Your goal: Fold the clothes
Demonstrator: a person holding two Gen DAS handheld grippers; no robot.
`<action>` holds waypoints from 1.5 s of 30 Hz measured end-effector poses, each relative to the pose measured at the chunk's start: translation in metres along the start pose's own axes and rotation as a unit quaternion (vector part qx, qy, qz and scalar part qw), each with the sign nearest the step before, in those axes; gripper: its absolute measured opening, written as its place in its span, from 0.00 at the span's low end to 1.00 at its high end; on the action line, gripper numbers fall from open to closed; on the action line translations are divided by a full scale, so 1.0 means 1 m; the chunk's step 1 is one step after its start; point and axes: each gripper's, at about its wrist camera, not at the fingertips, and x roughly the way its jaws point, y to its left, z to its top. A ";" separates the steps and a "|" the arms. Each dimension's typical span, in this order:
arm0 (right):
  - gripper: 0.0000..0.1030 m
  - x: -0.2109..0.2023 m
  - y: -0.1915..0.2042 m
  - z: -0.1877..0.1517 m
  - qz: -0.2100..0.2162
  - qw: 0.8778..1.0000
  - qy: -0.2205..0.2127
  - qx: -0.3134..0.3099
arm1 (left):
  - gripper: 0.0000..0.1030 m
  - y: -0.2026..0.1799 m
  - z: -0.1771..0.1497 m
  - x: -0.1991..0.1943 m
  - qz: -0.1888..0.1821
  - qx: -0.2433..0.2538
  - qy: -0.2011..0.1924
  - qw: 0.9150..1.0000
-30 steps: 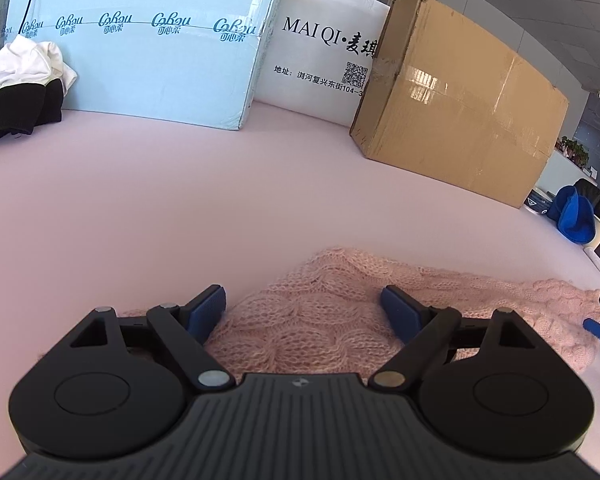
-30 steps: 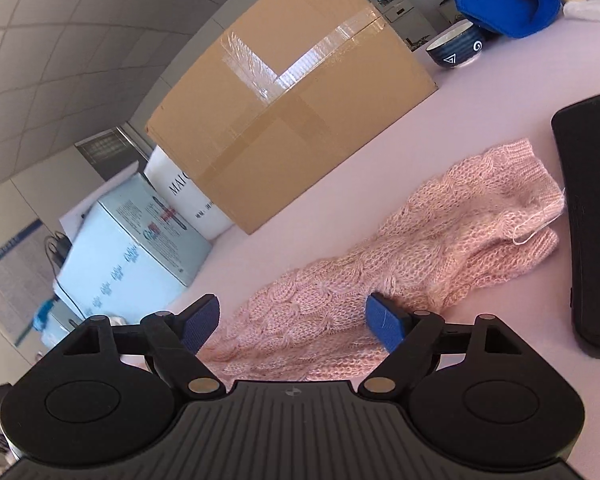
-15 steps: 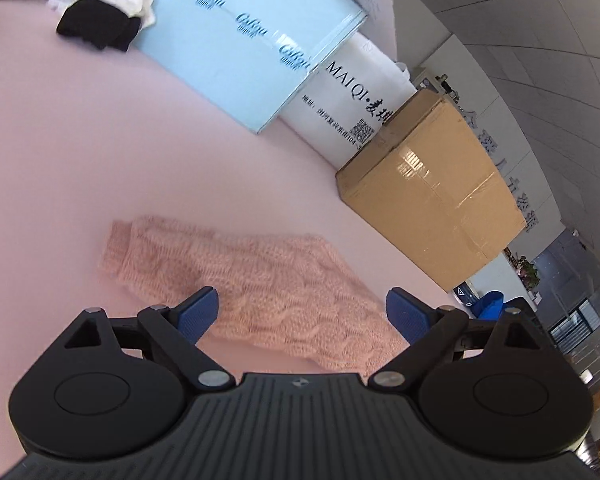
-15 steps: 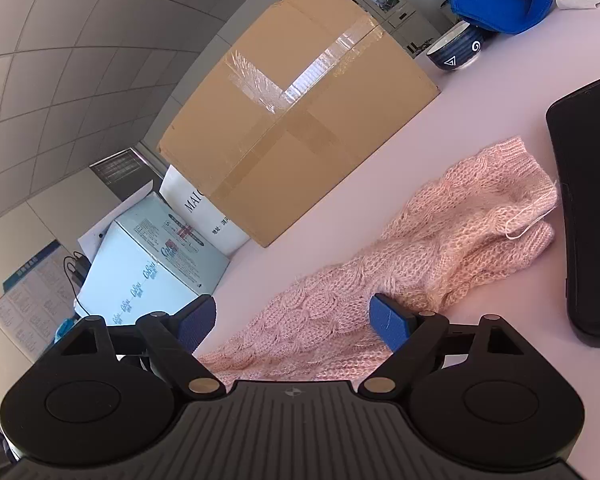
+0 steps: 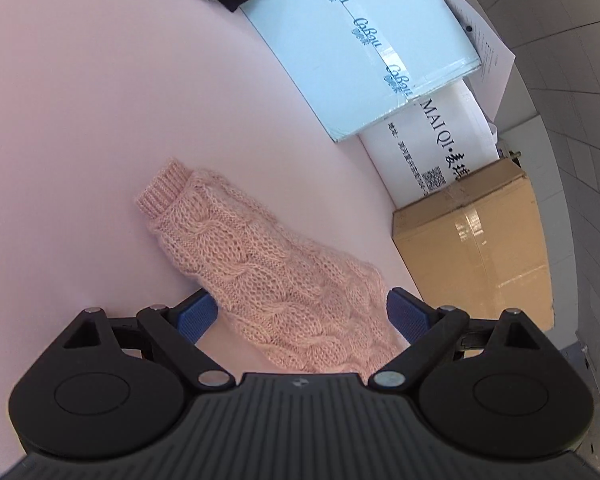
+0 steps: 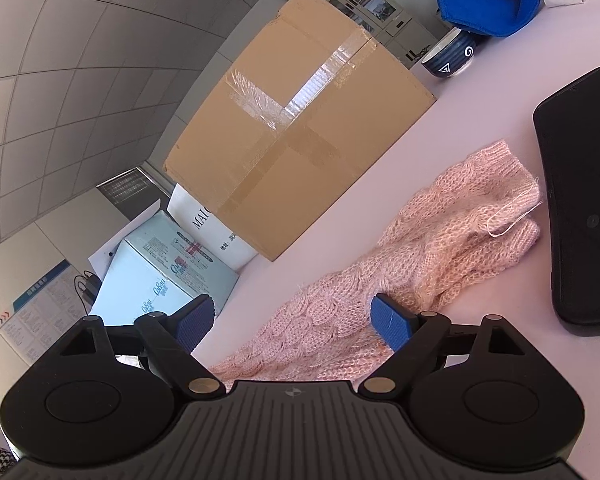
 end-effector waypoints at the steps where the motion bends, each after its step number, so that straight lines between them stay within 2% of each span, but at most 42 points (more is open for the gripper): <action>1: 0.85 -0.001 -0.001 0.000 0.002 1.000 -0.003 0.002 | 0.89 -0.005 -0.005 0.003 0.010 0.018 -0.021 1.000; 3: 0.86 -0.003 -0.001 0.000 0.005 1.000 -0.006 0.004 | 0.89 -0.013 -0.016 0.007 0.028 0.057 -0.050 0.997; 5: 0.86 -0.004 -0.002 0.000 0.008 1.000 -0.008 0.006 | 0.89 -0.021 -0.023 0.010 0.046 0.093 -0.060 0.993; 6: 0.87 -0.004 -0.002 0.000 0.009 1.000 -0.009 0.007 | 0.89 -0.020 -0.023 0.009 0.046 0.093 -0.060 0.993; 10: 0.87 -0.005 -0.001 -0.001 0.007 1.000 -0.011 0.004 | 0.88 -0.005 -0.012 0.003 0.011 0.037 -0.062 0.997; 11: 0.88 -0.005 0.000 -0.001 0.006 1.000 -0.012 0.003 | 0.79 -0.006 -0.011 0.003 0.021 0.044 -0.064 0.997; 14: 0.88 -0.005 0.000 -0.001 0.003 1.000 -0.013 0.001 | 0.64 -0.014 -0.014 0.007 0.056 0.073 -0.069 0.993; 16: 0.88 -0.005 0.001 -0.002 0.001 1.000 -0.015 0.001 | 0.59 -0.015 -0.014 0.008 0.061 0.075 -0.069 0.993; 18: 0.89 -0.006 0.000 -0.002 0.002 1.000 -0.015 0.001 | 0.49 -0.012 -0.013 0.008 0.062 0.068 -0.068 0.993; 20: 0.89 -0.008 -0.004 0.000 0.002 1.000 -0.014 -0.001 | 0.32 -0.007 -0.010 0.009 0.055 0.061 -0.059 0.995; 22: 0.89 -0.008 -0.002 -0.001 -0.005 1.000 -0.012 -0.008 | 0.28 -0.003 -0.009 0.009 0.044 0.056 -0.050 0.996; 26: 0.89 -0.007 0.007 -0.004 -0.032 0.999 -0.010 -0.038 | 0.28 0.001 -0.007 0.011 0.031 0.083 -0.036 0.995; 28: 0.89 -0.006 0.017 -0.008 -0.053 0.996 -0.013 -0.067 | 0.29 0.005 -0.006 0.012 0.018 0.078 -0.037 0.996; 31: 0.89 -0.009 0.040 -0.017 -0.085 0.987 -0.032 -0.136 | 0.31 0.010 -0.006 0.012 0.004 0.072 -0.039 0.997; 32: 0.89 -0.011 0.050 -0.021 -0.092 0.981 -0.043 -0.167 | 0.31 0.008 -0.007 0.013 0.006 0.088 -0.038 0.995; 34: 0.89 -0.015 0.073 -0.034 -0.079 0.966 -0.074 -0.233 | 0.31 0.003 -0.009 0.013 0.013 0.111 -0.037 0.993; 35: 0.95 -0.012 0.082 -0.040 -0.071 0.961 -0.085 -0.253 | 0.31 0.001 -0.009 0.013 0.015 0.114 -0.037 0.993; 36: 1.00 -0.011 0.096 -0.050 -0.055 0.951 -0.105 -0.286 | 0.31 0.001 -0.009 0.013 0.016 0.114 -0.036 0.993; 38: 1.00 -0.002 0.111 -0.061 -0.025 0.942 -0.104 -0.318 | 0.29 0.002 -0.009 0.013 0.013 0.111 -0.035 0.993; 40: 1.00 0.016 0.122 -0.070 -0.031 0.940 -0.067 -0.332 | 0.27 0.002 -0.008 0.013 0.012 0.113 -0.033 0.993; 41: 0.94 0.028 0.127 -0.075 -0.040 0.939 -0.043 -0.338 | 0.26 0.002 -0.007 0.013 0.012 0.113 -0.031 0.993; 43: 0.65 0.050 0.135 -0.085 -0.060 0.935 0.012 -0.349 | 0.23 0.003 -0.006 0.012 0.012 0.109 -0.028 0.994; 44: 0.28 0.057 0.136 -0.088 -0.069 0.935 0.027 -0.347 | 0.20 0.003 -0.006 0.012 0.012 0.108 -0.027 0.994; 45: 0.07 0.063 0.137 -0.091 -0.080 0.934 0.040 -0.345 | 0.18 0.003 -0.005 0.012 0.011 0.108 -0.026 0.994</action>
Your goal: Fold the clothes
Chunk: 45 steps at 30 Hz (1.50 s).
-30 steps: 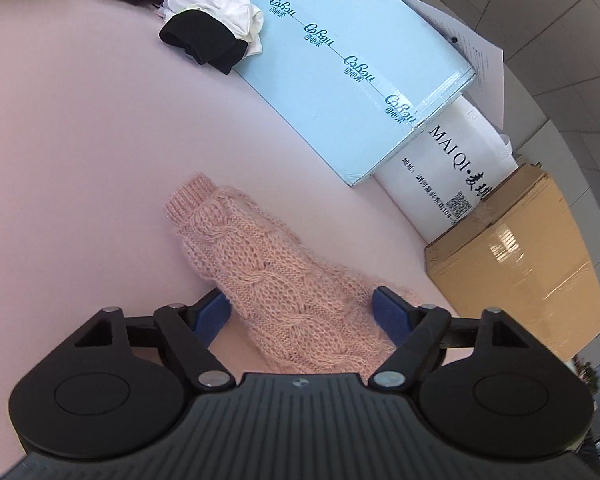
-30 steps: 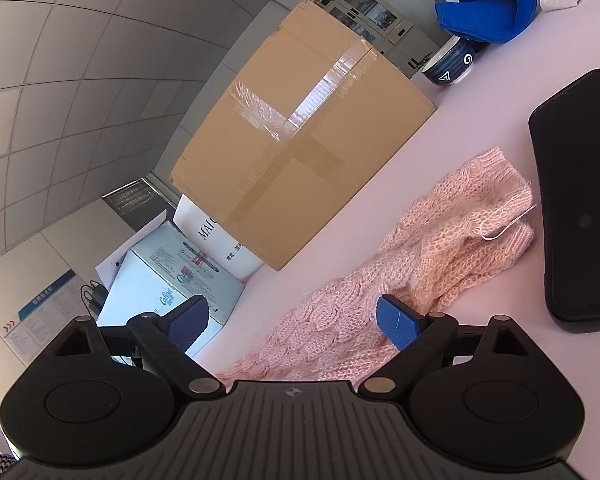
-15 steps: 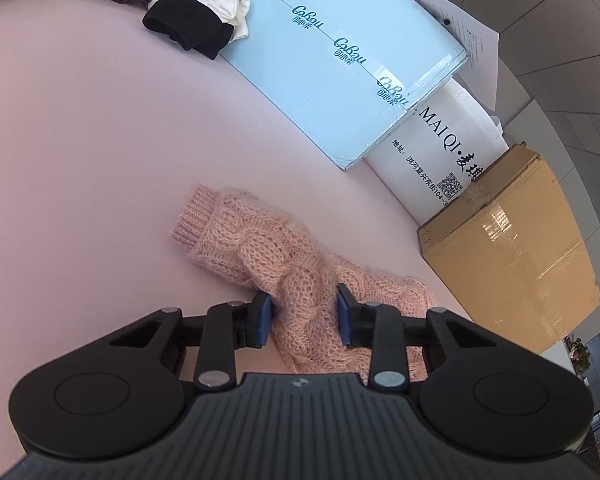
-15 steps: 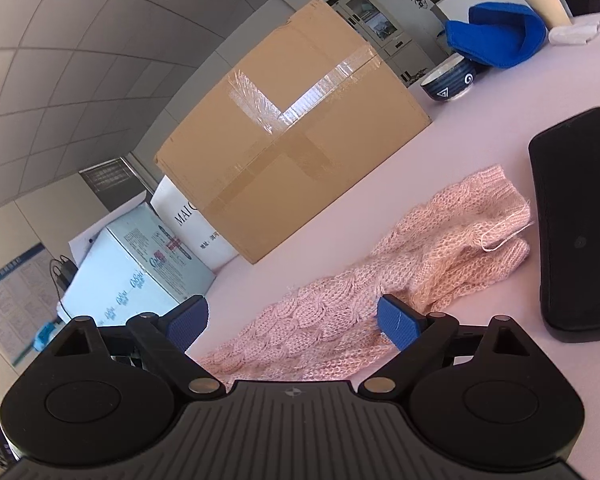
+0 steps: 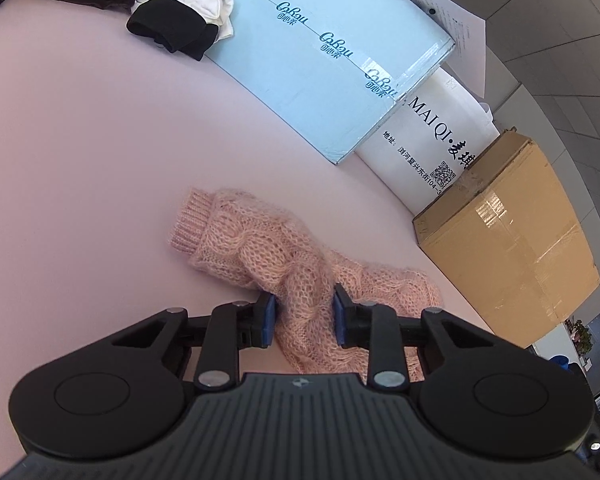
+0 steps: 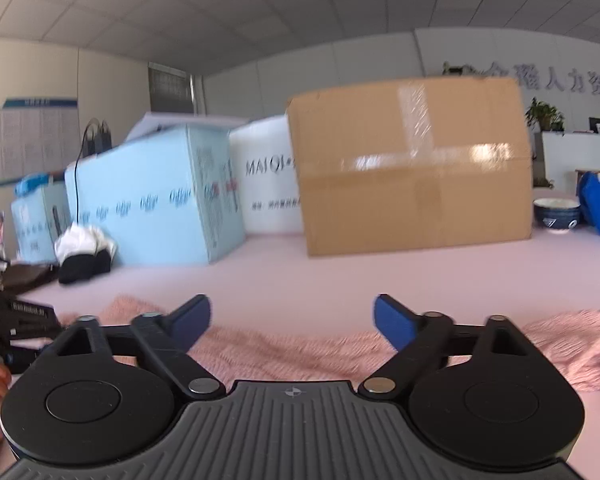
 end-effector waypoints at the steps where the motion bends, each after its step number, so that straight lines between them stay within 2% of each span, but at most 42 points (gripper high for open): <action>1: 0.06 0.003 0.000 -0.001 -0.010 1.000 0.007 0.006 | 0.16 0.000 0.000 -0.001 -0.001 0.004 -0.002 1.000; 3: 0.06 0.002 0.000 -0.003 -0.013 1.000 0.012 0.007 | 0.15 -0.002 0.001 -0.003 0.004 0.015 -0.009 1.000; 7: 0.06 0.004 0.004 -0.005 0.005 1.000 0.022 0.000 | 0.15 -0.004 0.007 -0.009 0.044 0.039 -0.049 0.997; 9: 0.06 0.007 0.013 -0.004 0.010 0.999 0.026 -0.016 | 0.15 0.001 0.014 -0.008 0.058 0.036 -0.055 0.996; 12: 0.06 0.012 0.026 -0.001 0.019 0.999 0.029 -0.020 | 0.15 0.015 0.028 -0.006 0.057 0.022 -0.043 0.997; 15: 0.07 0.020 0.032 0.004 0.050 0.998 0.042 0.020 | 0.15 0.021 0.036 -0.011 0.070 0.041 -0.052 0.995; 19: 0.07 0.057 0.052 0.002 0.132 0.978 0.113 0.112 | 0.15 0.034 0.042 -0.020 0.075 0.037 -0.051 0.995; 21: 0.07 0.067 0.076 -0.004 0.099 0.985 0.121 0.068 | 0.15 0.041 0.046 -0.023 0.075 0.029 -0.048 0.996; 24: 0.07 0.063 0.094 -0.006 0.078 0.990 0.112 0.027 | 0.15 0.051 0.056 -0.026 0.071 0.029 -0.045 0.996; 27: 0.07 0.065 0.089 -0.009 0.101 0.987 0.115 0.055 | 0.15 0.055 0.062 -0.028 0.072 0.031 -0.039 0.996; 29: 0.07 0.068 0.078 -0.011 0.120 0.981 0.121 0.096 | 0.15 0.050 0.066 -0.031 0.075 0.038 -0.042 0.996; 32: 0.07 0.071 0.068 -0.012 0.135 0.974 0.122 0.134 | 0.15 0.027 0.069 -0.039 0.070 0.082 -0.061 0.992; 35: 0.07 0.070 0.062 -0.013 0.140 0.972 0.121 0.142 | 0.15 0.000 0.068 -0.049 0.063 0.124 -0.091 0.986; 41: 0.06 0.078 0.040 -0.018 0.172 0.951 0.128 0.223 | 0.15 -0.041 0.076 -0.068 0.017 0.155 -0.111 0.982; 45: 0.06 0.076 0.044 -0.016 0.165 0.956 0.125 0.210 | 0.15 -0.070 0.077 -0.080 -0.019 0.175 -0.120 0.977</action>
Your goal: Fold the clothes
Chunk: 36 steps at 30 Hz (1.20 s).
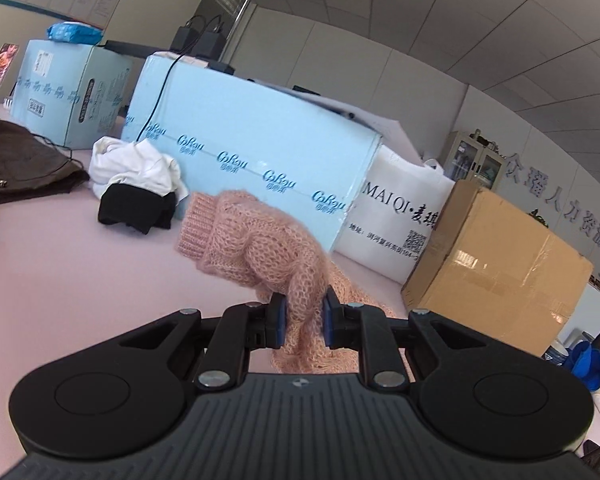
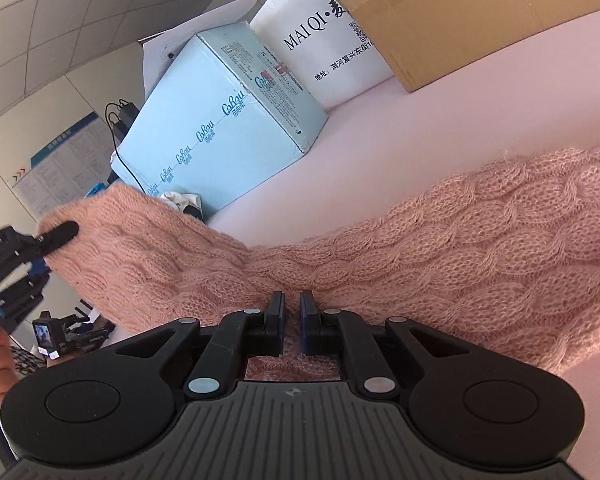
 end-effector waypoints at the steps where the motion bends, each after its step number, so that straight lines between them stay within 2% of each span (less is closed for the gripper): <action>1: 0.06 0.000 0.000 0.000 -0.001 1.000 0.000 0.000 | 0.15 -0.006 0.003 -0.002 -0.009 0.004 -0.003 1.000; 5: 0.06 0.000 -0.001 0.000 0.001 1.000 0.000 0.004 | 0.15 -0.039 0.008 -0.006 -0.045 0.023 -0.010 0.999; 10: 0.05 0.001 -0.008 0.000 0.010 1.000 0.000 0.021 | 0.15 -0.083 0.006 -0.008 -0.087 0.059 0.000 0.994; 13: 0.05 0.000 -0.008 -0.001 0.010 1.000 -0.003 0.021 | 0.15 -0.106 0.000 -0.012 -0.126 0.082 0.004 0.989; 17: 0.05 -0.005 -0.010 -0.003 0.001 1.000 -0.015 0.026 | 0.15 -0.130 -0.016 -0.005 -0.180 0.097 0.036 0.978; 24: 0.05 -0.025 -0.023 -0.009 -0.011 0.997 -0.052 0.062 | 0.15 -0.168 -0.042 0.024 -0.199 0.113 0.088 0.970; 29: 0.07 -0.049 -0.028 -0.020 -0.031 0.994 -0.086 0.065 | 0.15 -0.190 -0.060 0.039 -0.216 0.128 0.107 0.962; 36: 0.10 -0.064 -0.036 -0.028 -0.052 0.990 -0.102 0.079 | 0.15 -0.201 -0.082 0.055 -0.220 0.129 0.140 0.957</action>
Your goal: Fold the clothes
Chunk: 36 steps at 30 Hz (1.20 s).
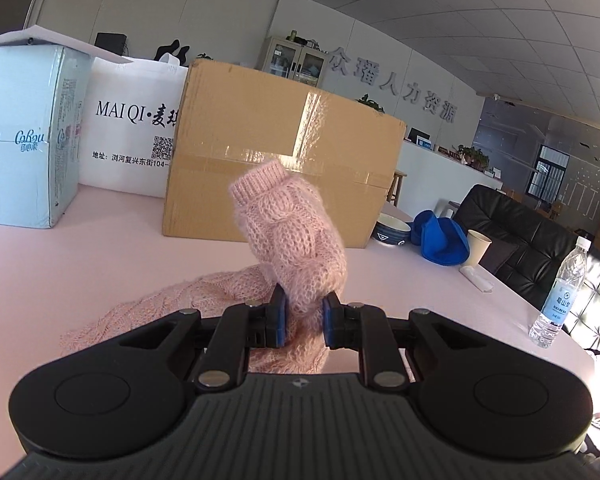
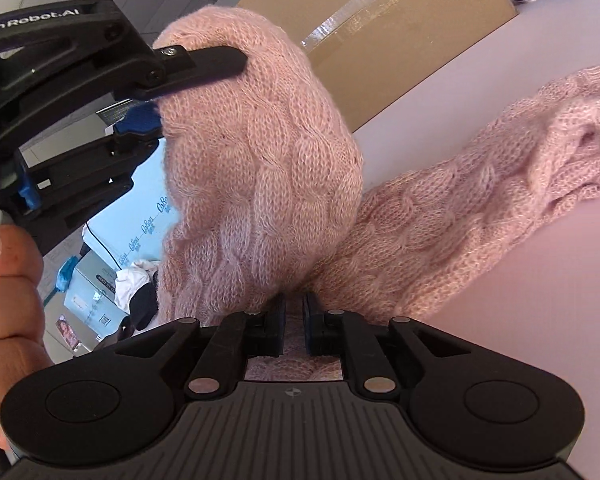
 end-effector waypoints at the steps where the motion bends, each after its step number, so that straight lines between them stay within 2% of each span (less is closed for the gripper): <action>1: 0.10 -0.001 0.000 -0.001 -0.007 1.000 -0.003 0.001 | 0.15 0.000 -0.002 0.003 -0.002 -0.001 0.003 1.000; 5: 0.13 -0.004 -0.004 -0.003 -0.025 1.000 -0.015 0.013 | 0.15 -0.002 -0.006 0.010 -0.020 0.011 0.016 1.000; 9: 0.14 -0.006 -0.010 -0.005 -0.025 0.999 -0.017 0.029 | 0.15 -0.005 -0.011 0.020 -0.027 0.016 0.032 0.999; 12: 0.14 -0.008 -0.017 -0.006 -0.016 0.999 -0.015 0.048 | 0.19 -0.003 -0.012 0.031 -0.024 0.009 0.053 0.998; 15: 0.14 -0.009 -0.021 -0.008 -0.012 0.998 -0.016 0.056 | 0.29 -0.002 -0.016 0.040 -0.033 0.011 0.081 0.996; 17: 0.14 -0.009 -0.021 -0.010 -0.013 0.998 -0.017 0.055 | 0.45 0.000 -0.018 0.043 -0.040 0.007 0.090 0.995; 18: 0.14 -0.010 -0.020 -0.012 -0.015 0.998 -0.017 0.053 | 0.49 -0.001 -0.020 0.043 -0.044 0.008 0.090 0.995; 19: 0.14 -0.010 -0.020 -0.013 -0.016 0.998 -0.018 0.051 | 0.56 -0.002 -0.020 0.041 -0.050 0.014 0.088 0.995; 20: 0.14 -0.010 -0.020 -0.014 -0.017 0.999 -0.018 0.049 | 0.68 -0.002 -0.020 0.039 -0.056 0.020 0.085 0.995; 22: 0.17 -0.010 -0.020 -0.016 -0.014 0.999 -0.018 0.046 | 0.82 -0.003 -0.019 0.033 -0.076 0.032 0.081 0.993; 26: 0.25 -0.011 -0.017 -0.021 -0.010 0.999 -0.016 0.027 | 0.82 -0.001 -0.018 0.019 -0.102 0.035 0.068 0.992; 31: 0.33 -0.014 -0.017 -0.029 0.002 1.000 -0.015 0.017 | 0.82 0.019 -0.012 -0.011 -0.099 -0.024 0.020 0.995; 34: 0.37 -0.016 -0.017 -0.033 0.007 1.000 -0.013 0.011 | 0.82 0.039 -0.007 -0.035 -0.090 -0.044 -0.031 0.994; 36: 0.41 -0.016 -0.016 -0.036 0.007 1.000 -0.012 0.004 | 0.82 0.055 -0.007 -0.045 -0.068 -0.058 -0.049 0.995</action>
